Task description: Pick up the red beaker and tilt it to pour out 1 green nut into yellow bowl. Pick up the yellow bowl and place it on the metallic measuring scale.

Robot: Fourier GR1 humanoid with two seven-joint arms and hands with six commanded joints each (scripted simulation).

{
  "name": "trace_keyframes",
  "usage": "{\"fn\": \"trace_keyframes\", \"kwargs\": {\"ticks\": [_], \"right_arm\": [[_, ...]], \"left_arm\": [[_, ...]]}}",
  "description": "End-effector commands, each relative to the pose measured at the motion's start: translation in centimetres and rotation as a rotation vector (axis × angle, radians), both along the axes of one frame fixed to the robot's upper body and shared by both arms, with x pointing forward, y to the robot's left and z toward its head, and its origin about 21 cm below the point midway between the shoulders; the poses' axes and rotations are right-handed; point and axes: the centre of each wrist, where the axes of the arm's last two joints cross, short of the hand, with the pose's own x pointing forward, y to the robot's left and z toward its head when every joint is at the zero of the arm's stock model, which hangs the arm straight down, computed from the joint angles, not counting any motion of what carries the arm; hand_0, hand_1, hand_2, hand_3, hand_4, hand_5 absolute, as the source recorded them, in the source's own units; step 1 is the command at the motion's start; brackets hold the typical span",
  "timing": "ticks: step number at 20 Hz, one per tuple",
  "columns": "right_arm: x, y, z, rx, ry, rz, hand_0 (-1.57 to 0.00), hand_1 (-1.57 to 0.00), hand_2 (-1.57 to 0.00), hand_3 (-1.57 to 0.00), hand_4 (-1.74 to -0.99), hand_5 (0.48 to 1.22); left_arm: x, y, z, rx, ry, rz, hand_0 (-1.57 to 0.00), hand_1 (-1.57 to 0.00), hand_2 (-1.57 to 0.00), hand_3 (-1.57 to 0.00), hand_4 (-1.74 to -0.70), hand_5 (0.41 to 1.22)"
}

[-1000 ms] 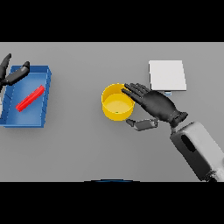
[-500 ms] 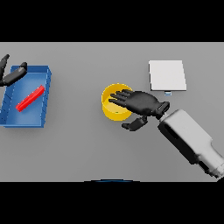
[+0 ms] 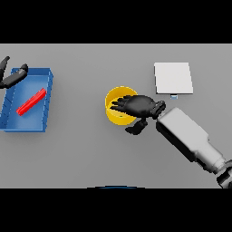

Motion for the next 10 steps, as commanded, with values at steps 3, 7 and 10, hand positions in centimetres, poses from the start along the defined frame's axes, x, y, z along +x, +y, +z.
{"fn": "trace_keyframes", "kwargs": {"ticks": [3, 7, 10], "right_arm": [[0.3, 0.1, -0.3, -0.010, 0.010, -0.013, 0.00, 0.00, -0.01, -0.04, -1.209, 0.732], [0.3, 0.3, -0.3, -0.007, 0.003, 0.008, -0.45, -0.41, -0.35, -0.32, -1.363, 0.957], [0.5, 0.4, 0.1, 0.004, 0.017, 0.022, -1.00, -0.97, -0.95, -0.79, -1.540, 1.086]], "left_arm": [[-0.2, 0.3, 0.6, 0.012, -0.011, -0.001, 0.00, 0.00, 0.00, 0.00, -0.79, 0.713], [-0.1, 0.0, 0.1, 0.011, -0.010, -0.005, 0.00, 0.00, 0.00, 0.00, -0.79, 0.710], [0.1, 0.2, 0.2, 0.009, -0.014, -0.003, 0.00, 0.00, 0.00, 0.00, -0.79, 0.707]]}}
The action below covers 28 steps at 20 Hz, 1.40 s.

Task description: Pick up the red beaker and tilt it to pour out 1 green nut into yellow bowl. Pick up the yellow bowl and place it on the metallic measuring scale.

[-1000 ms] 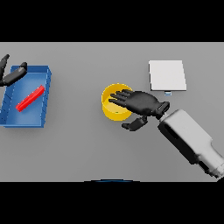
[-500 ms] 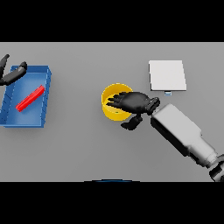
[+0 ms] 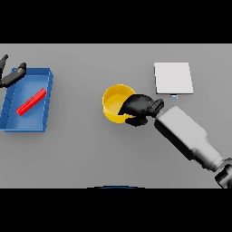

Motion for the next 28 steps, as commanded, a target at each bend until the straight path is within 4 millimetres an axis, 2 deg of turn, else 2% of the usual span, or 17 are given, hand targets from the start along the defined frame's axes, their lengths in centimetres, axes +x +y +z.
{"fn": "trace_keyframes", "kwargs": {"ticks": [1, 4, 7, 9, 11, 15, 17, 21, 23, 28], "right_arm": [[0.0, -0.1, 0.1, -0.006, 0.005, 0.010, -1.11, -1.09, -1.07, -0.88, -1.578, 1.113], [-0.1, -0.2, 0.3, -0.014, 0.021, -0.002, -1.34, -1.33, -1.25, -1.07, -1.658, 1.166], [-0.3, 0.3, 0.3, -0.012, 0.017, -0.015, -1.45, -1.45, -1.33, -1.17, -1.698, 1.193], [0.1, -0.3, 1.3, -0.001, 0.017, -0.005, -1.49, -1.49, -1.36, -1.20, -1.714, 1.203], [0.1, -0.4, 1.9, 0.011, 0.013, -0.016, -1.52, -1.52, -1.41, -1.18, -1.724, 1.209], [0.2, -1.0, 4.7, 0.009, -0.005, -0.036, -1.55, -1.55, -1.48, -1.16, -1.734, 1.216], [0.0, -1.5, 5.7, 0.000, -0.029, -0.066, -1.56, -1.56, -1.45, -1.20, -1.736, 1.218], [-0.2, -2.5, 6.7, -0.018, -0.068, -0.106, -1.57, -1.57, -1.49, -1.18, -1.739, 1.219], [0.2, -3.3, 7.4, -0.004, -0.086, -0.141, -1.52, -1.57, -1.52, -1.18, -1.740, 1.219], [2.0, -6.4, 9.6, 0.017, -0.174, -0.230, -1.55, -1.57, -1.52, -1.17, -1.741, 1.220]], "left_arm": [[-0.1, 0.0, -0.1, 0.000, -0.003, -0.003, 0.00, 0.00, 0.00, 0.00, -0.79, 0.707], [-0.1, 0.0, 0.2, 0.007, -0.001, -0.009, 0.00, 0.00, 0.00, 0.00, -0.78, 0.711], [-0.1, -0.2, -0.1, 0.001, -0.004, -0.011, 0.00, 0.00, 0.00, 0.00, -0.78, 0.712], [0.2, -0.4, 0.3, 0.002, -0.005, -0.014, 0.00, 0.00, 0.00, 0.00, -0.79, 0.704], [-0.1, -0.2, 0.0, 0.010, 0.001, -0.007, 0.00, 0.00, 0.00, 0.00, -0.78, 0.704], [-0.1, -0.3, 0.3, 0.017, -0.004, -0.013, 0.00, 0.00, 0.00, 0.00, -0.77, 0.705], [-0.2, -0.1, 0.3, 0.001, -0.006, -0.017, 0.00, 0.00, 0.00, 0.00, -0.78, 0.702], [-0.2, -0.1, 0.3, -0.027, -0.012, -0.013, 0.00, 0.00, 0.00, 0.00, -0.80, 0.702], [0.1, -0.1, 0.5, -0.022, -0.006, -0.013, 0.00, 0.00, 0.00, 0.00, -0.80, 0.704], [-0.2, -0.3, 0.9, -0.045, 0.000, -0.003, 0.00, 0.00, 0.00, 0.00, -0.83, 0.728]]}}
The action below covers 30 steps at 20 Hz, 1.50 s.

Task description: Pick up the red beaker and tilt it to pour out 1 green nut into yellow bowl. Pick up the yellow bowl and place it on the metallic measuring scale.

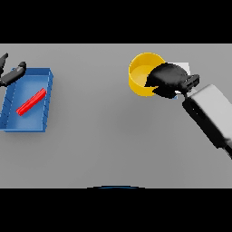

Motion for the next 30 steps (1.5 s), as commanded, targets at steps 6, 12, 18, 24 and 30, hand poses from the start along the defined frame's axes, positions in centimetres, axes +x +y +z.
{"fn": "trace_keyframes", "kwargs": {"ticks": [6, 12, 18, 24, 30], "right_arm": [[2.7, -3.8, -0.3, 0.013, -0.060, -0.115, -1.57, -1.57, -1.55, -1.16, -1.741, 1.221], [4.5, -6.4, -2.4, 0.009, -0.054, -0.240, -1.57, -1.57, -1.52, -1.17, -1.741, 1.221], [5.4, -7.8, -4.2, 0.033, -0.023, -0.297, -1.57, -1.57, -1.40, -1.34, -1.741, 1.221], [5.6, -8.4, -6.1, 0.031, 0.009, -0.322, -1.57, -1.57, -1.38, -1.42, -1.741, 1.221], [5.8, -8.3, -6.1, 0.032, 0.033, -0.334, -1.47, -1.28, -1.18, -0.96, -1.632, 1.145]], "left_arm": [[-0.4, -0.5, 0.1, 0.001, 0.007, 0.012, 0.00, 0.00, 0.00, 0.00, -0.85, 0.754], [-0.8, -0.3, 1.2, 0.000, 0.021, 0.042, 0.00, 0.00, 0.00, 0.00, -0.86, 0.773], [-0.2, -0.9, 0.5, 0.012, 0.034, 0.031, 0.00, 0.00, 0.00, 0.00, -0.86, 0.804], [-0.5, -0.5, 0.4, 0.015, 0.037, 0.033, 0.00, 0.00, 0.00, 0.00, -0.85, 0.796], [-0.4, -0.5, 0.4, 0.014, 0.037, 0.031, 0.00, 0.00, 0.00, 0.00, -0.84, 0.773]]}}
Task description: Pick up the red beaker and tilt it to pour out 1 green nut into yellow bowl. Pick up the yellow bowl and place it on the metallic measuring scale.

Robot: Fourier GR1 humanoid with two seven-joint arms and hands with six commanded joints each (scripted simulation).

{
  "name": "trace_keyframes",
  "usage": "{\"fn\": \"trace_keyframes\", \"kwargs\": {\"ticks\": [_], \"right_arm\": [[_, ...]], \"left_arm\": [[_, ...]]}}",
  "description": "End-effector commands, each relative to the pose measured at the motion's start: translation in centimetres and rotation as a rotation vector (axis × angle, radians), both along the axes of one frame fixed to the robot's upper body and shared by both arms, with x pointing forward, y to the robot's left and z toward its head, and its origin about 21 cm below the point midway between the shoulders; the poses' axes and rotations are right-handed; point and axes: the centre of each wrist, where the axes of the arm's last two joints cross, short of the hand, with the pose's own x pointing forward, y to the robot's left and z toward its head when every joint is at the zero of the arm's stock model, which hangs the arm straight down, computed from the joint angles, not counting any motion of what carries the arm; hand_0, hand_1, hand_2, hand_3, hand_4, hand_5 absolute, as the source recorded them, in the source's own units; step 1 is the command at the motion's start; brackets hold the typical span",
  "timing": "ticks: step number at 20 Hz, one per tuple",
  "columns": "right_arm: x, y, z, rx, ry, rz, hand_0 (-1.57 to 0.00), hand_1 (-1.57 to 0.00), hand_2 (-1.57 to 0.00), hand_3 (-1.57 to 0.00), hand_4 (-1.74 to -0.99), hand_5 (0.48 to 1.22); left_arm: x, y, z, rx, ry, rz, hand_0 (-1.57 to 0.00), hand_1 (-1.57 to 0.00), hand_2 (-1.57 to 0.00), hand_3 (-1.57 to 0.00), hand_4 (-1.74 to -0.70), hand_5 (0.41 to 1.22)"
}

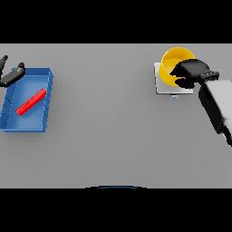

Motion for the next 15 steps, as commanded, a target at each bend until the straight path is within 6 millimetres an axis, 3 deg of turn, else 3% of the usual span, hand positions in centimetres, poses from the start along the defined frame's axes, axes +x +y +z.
{"fn": "trace_keyframes", "kwargs": {"ticks": [1, 4, 7, 10, 15], "right_arm": [[0.05, -0.23, 0.26, 0.015, 0.008, -0.007, -1.33, -1.12, -1.01, -0.82, -1.592, 1.074], [-0.03, -0.16, 0.02, 0.039, 0.044, -0.033, -0.76, -0.67, -0.58, -0.48, -1.513, 0.923], [-0.24, 0.05, -0.29, 0.042, 0.062, -0.038, -0.39, -0.38, -0.30, -0.26, -1.476, 0.847], [0.07, -0.25, 0.28, 0.008, 0.060, -0.029, -0.20, -0.19, -0.15, -0.13, -1.435, 0.817], [0.12, -0.01, -0.02, -0.007, 0.085, -0.042, -0.06, -0.06, -0.05, -0.04, -1.390, 0.779]], "left_arm": [[0.00, 0.18, -0.29, -0.004, 0.001, 0.000, 0.00, 0.00, 0.00, 0.00, -0.84, 0.774], [0.09, -0.05, 0.22, -0.014, -0.002, -0.007, 0.00, 0.00, 0.00, 0.00, -0.84, 0.764], [0.21, -0.21, -0.25, -0.005, 0.011, 0.002, 0.00, 0.00, 0.00, 0.00, -0.83, 0.754], [-0.08, -0.45, 0.03, -0.006, -0.005, -0.006, 0.00, 0.00, 0.00, 0.00, -0.83, 0.752], [-0.10, -0.19, 0.23, -0.007, -0.001, 0.005, 0.00, 0.00, 0.00, 0.00, -0.83, 0.760]]}}
